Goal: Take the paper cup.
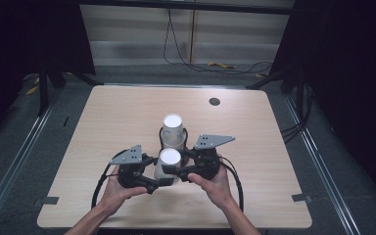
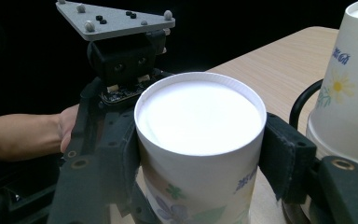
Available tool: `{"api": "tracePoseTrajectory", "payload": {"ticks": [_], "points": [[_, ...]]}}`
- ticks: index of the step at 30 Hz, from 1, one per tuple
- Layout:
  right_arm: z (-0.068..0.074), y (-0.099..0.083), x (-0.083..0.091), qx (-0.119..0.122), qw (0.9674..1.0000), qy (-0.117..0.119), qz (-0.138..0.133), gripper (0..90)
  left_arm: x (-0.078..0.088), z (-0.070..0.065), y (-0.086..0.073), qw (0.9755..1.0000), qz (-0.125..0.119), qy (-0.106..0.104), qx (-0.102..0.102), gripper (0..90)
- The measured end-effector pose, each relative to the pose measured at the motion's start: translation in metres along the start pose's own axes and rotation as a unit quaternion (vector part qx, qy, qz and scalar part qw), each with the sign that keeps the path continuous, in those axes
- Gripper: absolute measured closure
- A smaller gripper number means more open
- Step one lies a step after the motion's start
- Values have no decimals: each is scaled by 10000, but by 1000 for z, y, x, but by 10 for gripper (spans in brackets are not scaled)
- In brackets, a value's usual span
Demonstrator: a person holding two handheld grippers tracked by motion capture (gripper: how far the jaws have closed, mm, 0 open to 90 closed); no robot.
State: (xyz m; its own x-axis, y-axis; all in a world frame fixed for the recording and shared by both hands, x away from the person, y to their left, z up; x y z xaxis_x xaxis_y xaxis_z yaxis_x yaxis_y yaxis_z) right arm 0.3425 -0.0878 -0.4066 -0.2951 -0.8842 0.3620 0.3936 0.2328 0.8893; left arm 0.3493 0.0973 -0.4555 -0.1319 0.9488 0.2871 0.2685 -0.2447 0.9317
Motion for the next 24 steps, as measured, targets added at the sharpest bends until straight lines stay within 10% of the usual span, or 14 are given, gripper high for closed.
{"api": "tracePoseTrajectory", "payload": {"ticks": [24], "points": [[-4,-2,-4,-167,9998,20,45,242,3,2,-2,9998,200,56,-68,291]]}}
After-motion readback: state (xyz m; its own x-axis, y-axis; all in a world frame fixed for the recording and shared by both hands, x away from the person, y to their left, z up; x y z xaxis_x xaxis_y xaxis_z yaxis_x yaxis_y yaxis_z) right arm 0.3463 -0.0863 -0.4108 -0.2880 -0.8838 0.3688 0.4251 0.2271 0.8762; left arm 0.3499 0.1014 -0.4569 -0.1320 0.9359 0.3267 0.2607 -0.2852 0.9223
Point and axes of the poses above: each handheld gripper's, and its own axes: x roughly backward along the jaws, y roughly out of its top, z roughly to its left, the point moved 3 cm from there along -x, roughly forward along the jaws, and after that the axes turned 2 degrees about z, right-handed, at the moved point
